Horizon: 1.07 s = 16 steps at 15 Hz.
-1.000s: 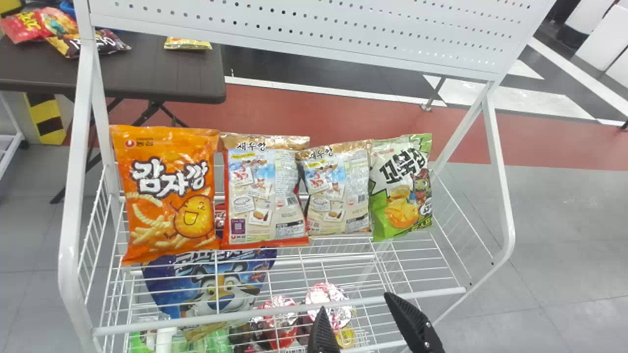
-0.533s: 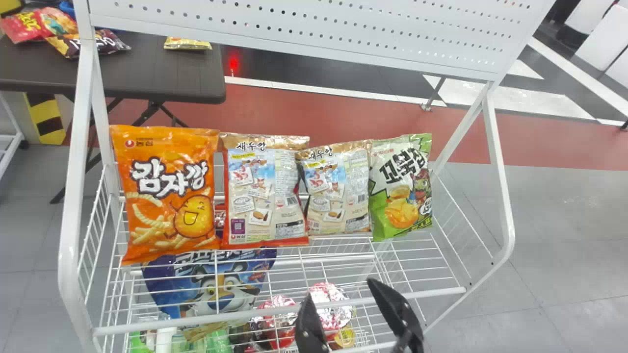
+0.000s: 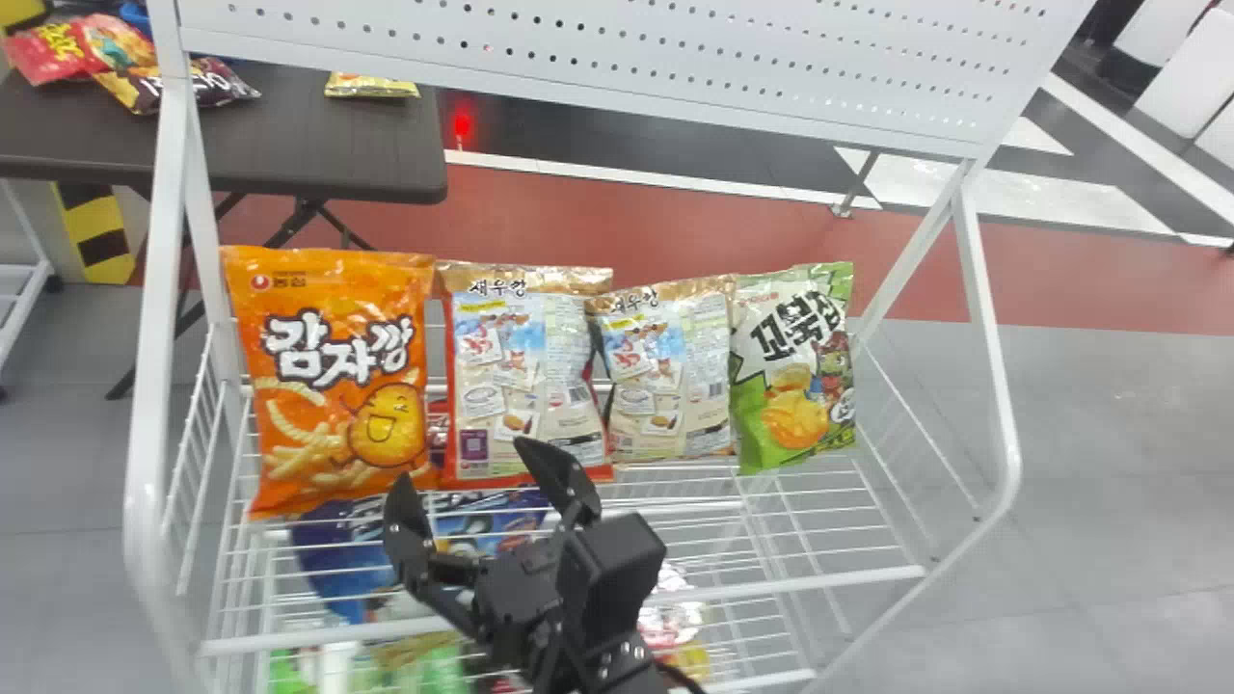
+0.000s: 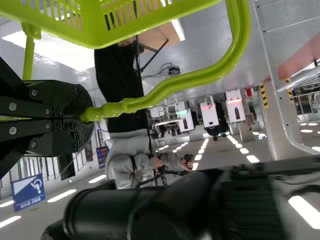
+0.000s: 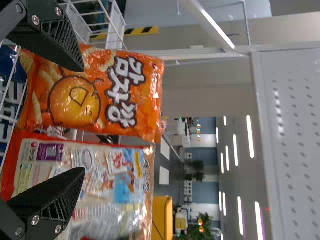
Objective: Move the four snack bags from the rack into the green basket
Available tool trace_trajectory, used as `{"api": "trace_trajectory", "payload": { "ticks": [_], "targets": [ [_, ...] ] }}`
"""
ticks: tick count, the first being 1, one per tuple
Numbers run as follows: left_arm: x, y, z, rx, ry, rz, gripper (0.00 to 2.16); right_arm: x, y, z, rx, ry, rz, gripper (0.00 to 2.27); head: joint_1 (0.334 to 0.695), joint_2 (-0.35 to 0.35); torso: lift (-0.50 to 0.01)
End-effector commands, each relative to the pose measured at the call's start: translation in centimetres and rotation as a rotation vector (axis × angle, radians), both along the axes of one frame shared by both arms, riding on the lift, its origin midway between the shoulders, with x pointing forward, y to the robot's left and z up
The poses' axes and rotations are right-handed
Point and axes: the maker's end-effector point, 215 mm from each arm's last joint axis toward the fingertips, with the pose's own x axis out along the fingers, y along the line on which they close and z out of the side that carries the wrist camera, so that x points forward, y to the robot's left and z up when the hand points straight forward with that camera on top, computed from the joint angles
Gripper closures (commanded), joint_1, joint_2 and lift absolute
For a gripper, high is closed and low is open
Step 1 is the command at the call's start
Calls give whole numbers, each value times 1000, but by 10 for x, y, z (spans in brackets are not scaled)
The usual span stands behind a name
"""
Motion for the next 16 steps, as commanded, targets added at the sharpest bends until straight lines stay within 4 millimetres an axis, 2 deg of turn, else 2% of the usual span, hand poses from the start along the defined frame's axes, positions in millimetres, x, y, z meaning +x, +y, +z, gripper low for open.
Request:
{"api": "trace_trajectory", "payload": {
  "ticks": [1,4,8,9,10,11,13,16],
  "targets": [
    [-6,-3,-1,5,-2,-27,1929,29,21,-11,-25,38,19,107,695,-230,0],
    [-6,-2,0,4,-4,-28,1929,53,44,-15,-69,41,40,107,695,-161,0],
    [-4,-1,3,1,-3,-33,1929,77,46,-18,-91,55,47,137,695,-110,0],
    [-3,-1,3,0,-6,-34,1929,80,48,-21,-93,74,63,346,695,-107,0],
    [-2,0,3,0,-7,-33,1929,81,53,-28,-98,107,96,778,695,-103,0],
    [-1,1,3,0,-8,-33,1929,82,54,-38,-107,155,113,1335,695,-98,0],
    [0,1,4,-3,-11,-34,1929,80,54,-49,-126,197,128,2061,695,-79,0],
    [1,3,4,-2,-9,-32,1929,79,58,-48,-120,203,170,2186,695,-74,0]
  ]
}}
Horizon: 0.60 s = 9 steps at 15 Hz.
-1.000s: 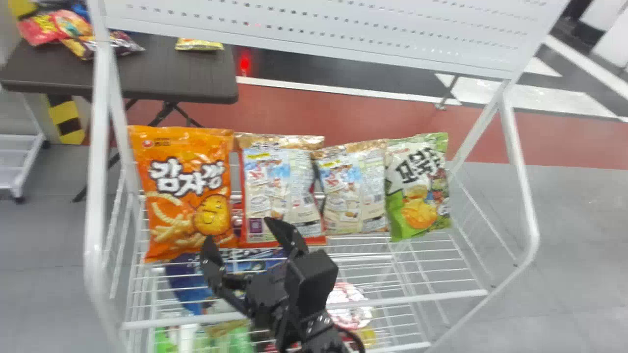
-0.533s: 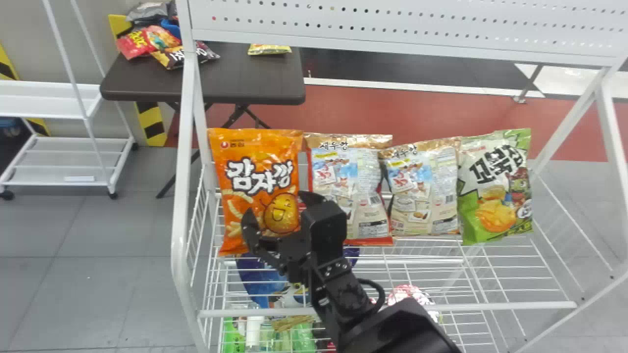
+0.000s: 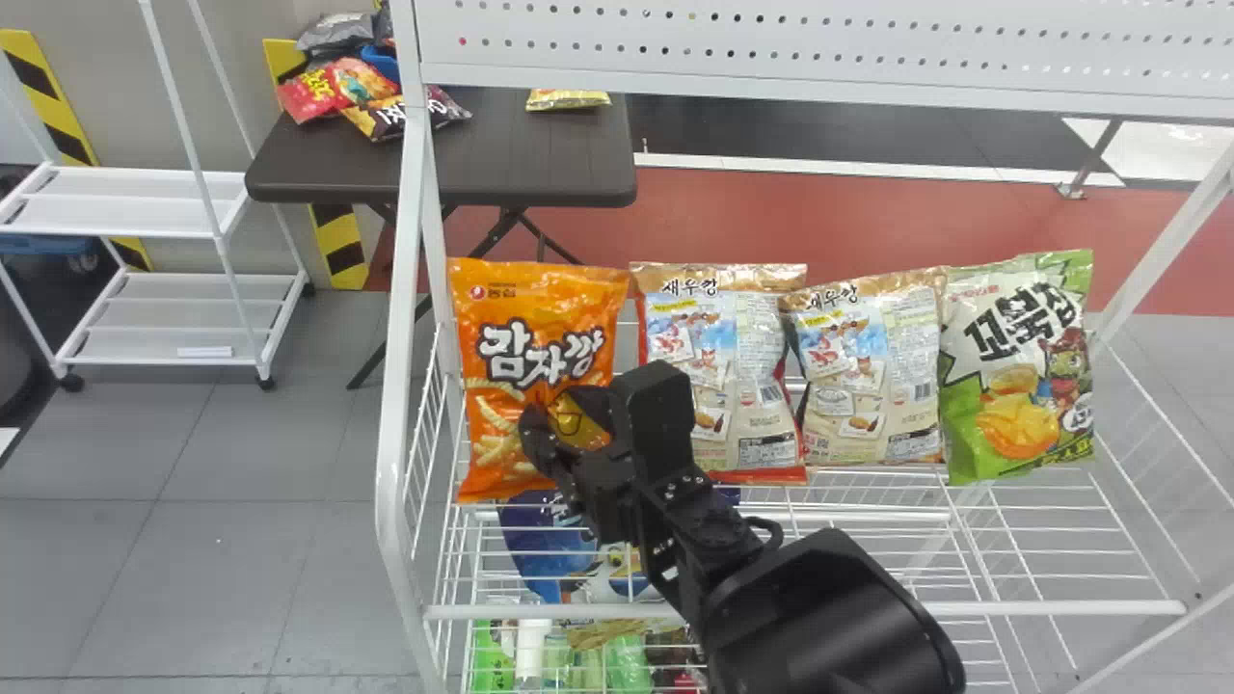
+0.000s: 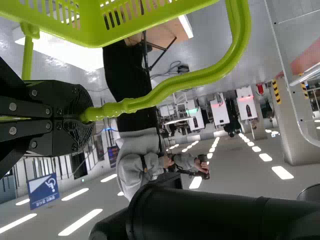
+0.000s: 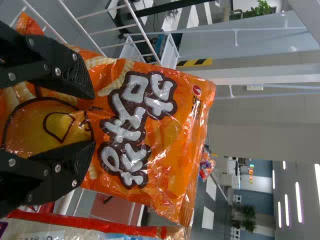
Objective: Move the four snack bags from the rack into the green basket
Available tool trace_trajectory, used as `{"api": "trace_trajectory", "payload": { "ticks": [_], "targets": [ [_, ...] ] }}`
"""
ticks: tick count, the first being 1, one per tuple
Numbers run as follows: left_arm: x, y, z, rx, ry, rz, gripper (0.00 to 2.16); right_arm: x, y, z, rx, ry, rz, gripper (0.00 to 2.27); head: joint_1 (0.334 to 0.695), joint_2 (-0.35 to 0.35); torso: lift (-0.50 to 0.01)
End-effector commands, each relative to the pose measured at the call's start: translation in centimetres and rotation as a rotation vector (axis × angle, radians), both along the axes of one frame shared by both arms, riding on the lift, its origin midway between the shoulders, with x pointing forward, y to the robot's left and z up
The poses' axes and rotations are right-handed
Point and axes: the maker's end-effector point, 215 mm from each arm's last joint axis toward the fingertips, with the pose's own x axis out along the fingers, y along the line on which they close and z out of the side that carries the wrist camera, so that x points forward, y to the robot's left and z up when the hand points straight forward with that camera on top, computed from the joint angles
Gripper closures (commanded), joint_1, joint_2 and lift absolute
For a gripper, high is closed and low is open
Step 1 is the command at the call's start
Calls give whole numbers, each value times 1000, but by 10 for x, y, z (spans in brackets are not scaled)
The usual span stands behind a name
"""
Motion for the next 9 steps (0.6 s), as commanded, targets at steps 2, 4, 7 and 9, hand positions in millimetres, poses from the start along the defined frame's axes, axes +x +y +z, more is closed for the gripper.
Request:
{"api": "trace_trajectory", "payload": {
  "ticks": [2,4,7,9],
  "targets": [
    [2,3,0,-3,0,5,1929,-4,5,12,24,-21,27,2223,695,-69,0],
    [4,5,0,-5,-4,13,1929,-12,9,23,32,-37,42,2223,695,-60,0],
    [15,13,4,-12,-15,45,1929,-38,10,41,26,-78,53,2223,695,-43,0],
    [22,18,9,-21,-16,67,1929,-59,-9,60,37,-106,38,2223,695,-34,0]
  ]
}}
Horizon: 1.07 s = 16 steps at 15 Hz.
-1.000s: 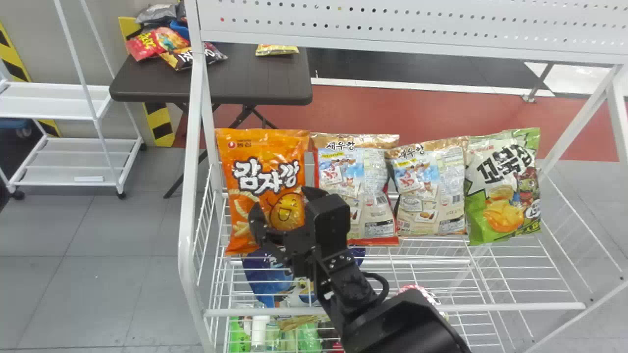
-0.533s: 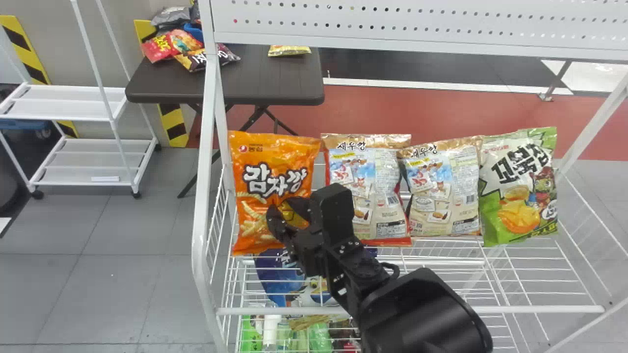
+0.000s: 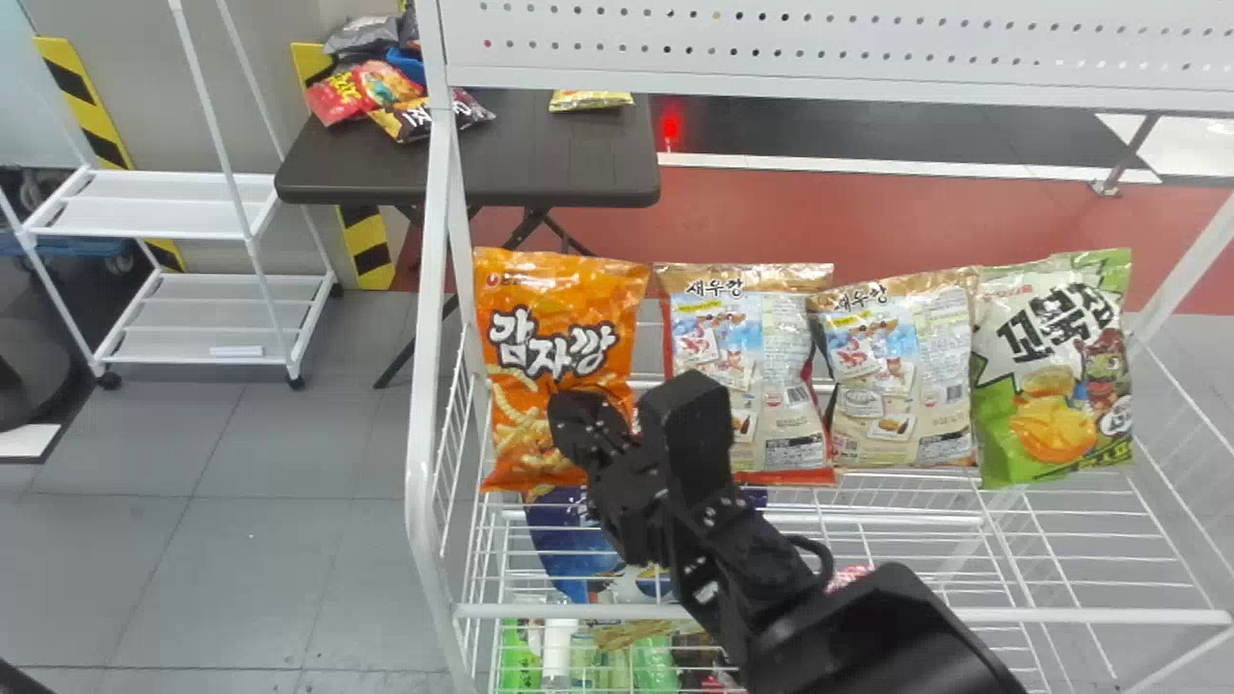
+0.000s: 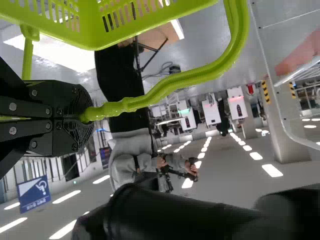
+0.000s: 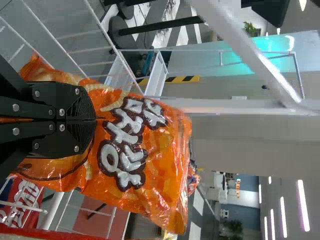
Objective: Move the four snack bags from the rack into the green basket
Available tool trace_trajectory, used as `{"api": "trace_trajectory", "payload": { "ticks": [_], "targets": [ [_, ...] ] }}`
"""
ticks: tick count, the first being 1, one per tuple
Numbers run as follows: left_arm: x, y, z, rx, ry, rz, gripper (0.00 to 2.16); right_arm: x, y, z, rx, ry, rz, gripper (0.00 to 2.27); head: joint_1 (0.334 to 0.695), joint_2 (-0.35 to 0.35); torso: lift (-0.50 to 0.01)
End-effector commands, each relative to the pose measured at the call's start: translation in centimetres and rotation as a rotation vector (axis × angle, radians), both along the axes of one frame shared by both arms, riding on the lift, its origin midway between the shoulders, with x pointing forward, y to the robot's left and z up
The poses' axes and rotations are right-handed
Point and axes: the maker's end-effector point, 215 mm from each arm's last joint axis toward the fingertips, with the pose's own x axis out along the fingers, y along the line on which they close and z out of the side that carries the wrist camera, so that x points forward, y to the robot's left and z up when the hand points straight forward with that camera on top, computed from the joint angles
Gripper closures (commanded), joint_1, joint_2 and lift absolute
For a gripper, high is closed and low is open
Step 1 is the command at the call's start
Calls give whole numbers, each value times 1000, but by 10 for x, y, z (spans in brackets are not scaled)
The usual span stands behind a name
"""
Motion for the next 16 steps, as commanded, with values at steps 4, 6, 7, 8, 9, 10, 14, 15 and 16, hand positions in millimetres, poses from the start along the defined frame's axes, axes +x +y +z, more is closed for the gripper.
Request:
{"api": "trace_trajectory", "payload": {
  "ticks": [4,6,7,8,9,10,14,15,16],
  "targets": [
    [13,8,4,-6,-13,37,1929,-77,-84,52,4,-72,-81,2223,695,-94,0],
    [16,6,5,-8,-18,38,1929,-117,-121,75,7,-98,-112,2223,695,-161,0],
    [16,5,4,-7,-15,40,1929,-134,-136,80,10,-99,-122,2223,695,-197,0],
    [16,6,3,-1,-13,43,1929,-150,-152,81,12,-81,-131,2223,695,-282,0],
    [16,6,2,-2,-10,48,1929,-166,-163,77,8,-54,-137,2223,695,-331,0],
    [16,6,1,-2,-14,54,1929,-178,-172,67,-9,-9,-138,2223,695,-350,0],
    [24,14,-2,6,-21,80,1929,-229,-202,-16,-57,280,-167,2223,695,-350,0],
    [25,15,-2,5,-22,84,1929,-246,-203,-37,-58,362,-154,2223,695,-350,0],
    [28,17,-1,4,-24,90,1929,-266,-202,-59,-46,458,-138,2223,695,-350,0]
  ]
}}
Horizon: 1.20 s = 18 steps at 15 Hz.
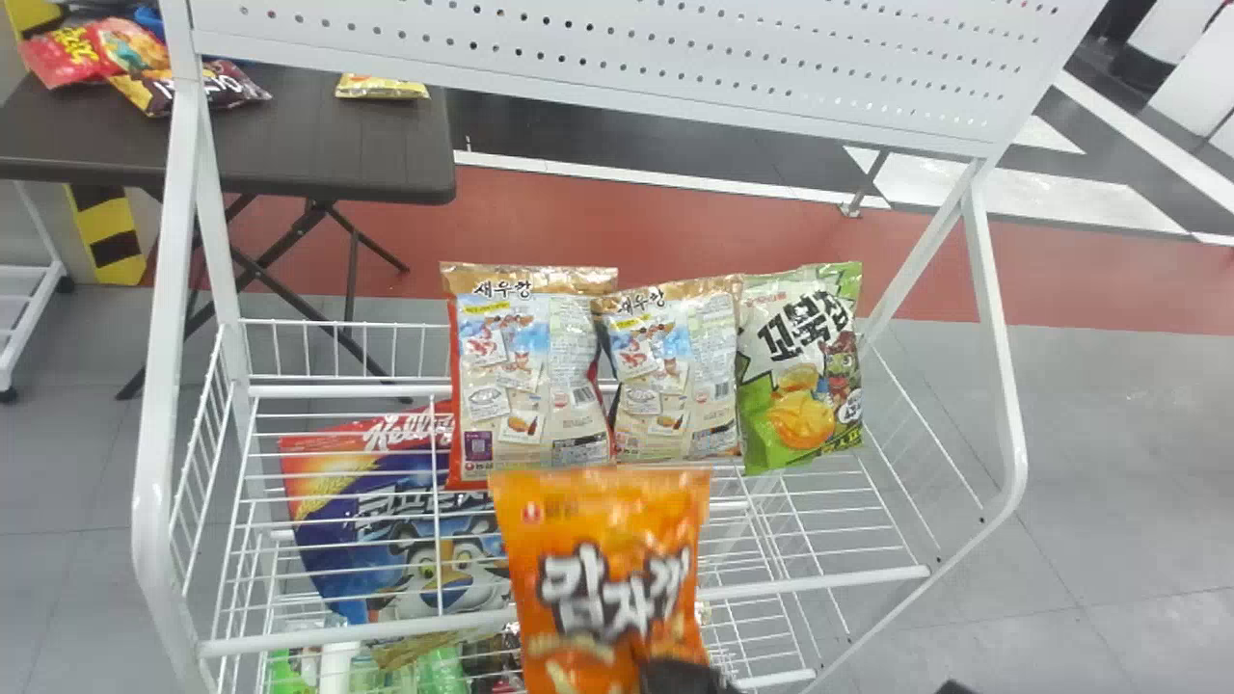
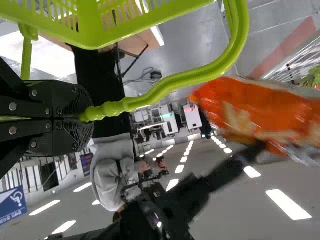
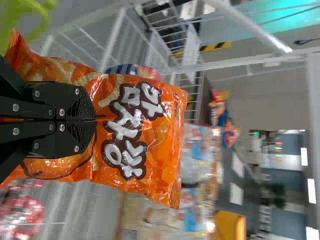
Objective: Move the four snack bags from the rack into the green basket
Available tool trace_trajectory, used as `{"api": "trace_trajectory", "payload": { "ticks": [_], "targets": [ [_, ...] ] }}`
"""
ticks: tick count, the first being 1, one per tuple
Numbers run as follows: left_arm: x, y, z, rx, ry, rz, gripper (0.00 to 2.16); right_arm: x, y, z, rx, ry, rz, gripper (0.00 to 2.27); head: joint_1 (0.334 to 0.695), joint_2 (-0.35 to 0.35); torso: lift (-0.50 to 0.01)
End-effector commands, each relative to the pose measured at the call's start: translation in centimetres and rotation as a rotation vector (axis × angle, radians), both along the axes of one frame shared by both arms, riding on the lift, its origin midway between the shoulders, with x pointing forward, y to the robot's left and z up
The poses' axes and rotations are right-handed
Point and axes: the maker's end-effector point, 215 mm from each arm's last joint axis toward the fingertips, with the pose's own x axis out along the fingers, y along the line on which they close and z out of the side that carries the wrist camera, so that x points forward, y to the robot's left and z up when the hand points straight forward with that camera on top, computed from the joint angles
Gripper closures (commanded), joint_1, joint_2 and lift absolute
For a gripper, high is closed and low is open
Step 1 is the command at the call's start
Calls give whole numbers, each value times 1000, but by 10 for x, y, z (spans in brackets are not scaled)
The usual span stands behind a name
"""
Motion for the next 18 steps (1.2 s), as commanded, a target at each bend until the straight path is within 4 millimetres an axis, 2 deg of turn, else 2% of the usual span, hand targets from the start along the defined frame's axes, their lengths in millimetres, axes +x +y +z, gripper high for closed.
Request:
{"api": "trace_trajectory", "payload": {
  "ticks": [1,3,6,9,10,11,12,15,16,18],
  "targets": [
    [5,3,1,-2,-4,10,1929,-41,0,-44,30,187,9,2223,695,-350,0],
    [6,3,2,-5,-7,11,1929,-66,6,-70,61,291,22,2223,695,-350,0],
    [6,2,4,-9,-9,10,1929,-98,34,-105,94,393,79,2223,695,-350,0],
    [4,-1,5,-14,-9,3,1929,-100,52,-117,121,403,103,2206,695,-350,0],
    [4,-1,6,-13,-12,2,1929,-102,54,-118,128,422,103,1838,695,-350,0],
    [3,-2,6,-14,-10,1,1929,-102,56,-115,138,423,119,694,695,-350,0],
    [2,-2,7,-16,-10,0,1929,-101,56,-111,146,415,132,-2,695,-350,0],
    [-2,0,7,-17,-5,4,1929,-111,54,-122,124,472,145,49,695,-350,0],
    [-3,-1,8,-18,-5,4,1929,-113,58,-123,130,477,153,49,695,-350,0],
    [-5,-3,8,-19,-5,-1,1929,-129,64,-144,111,579,161,49,695,-350,0]
  ]
}}
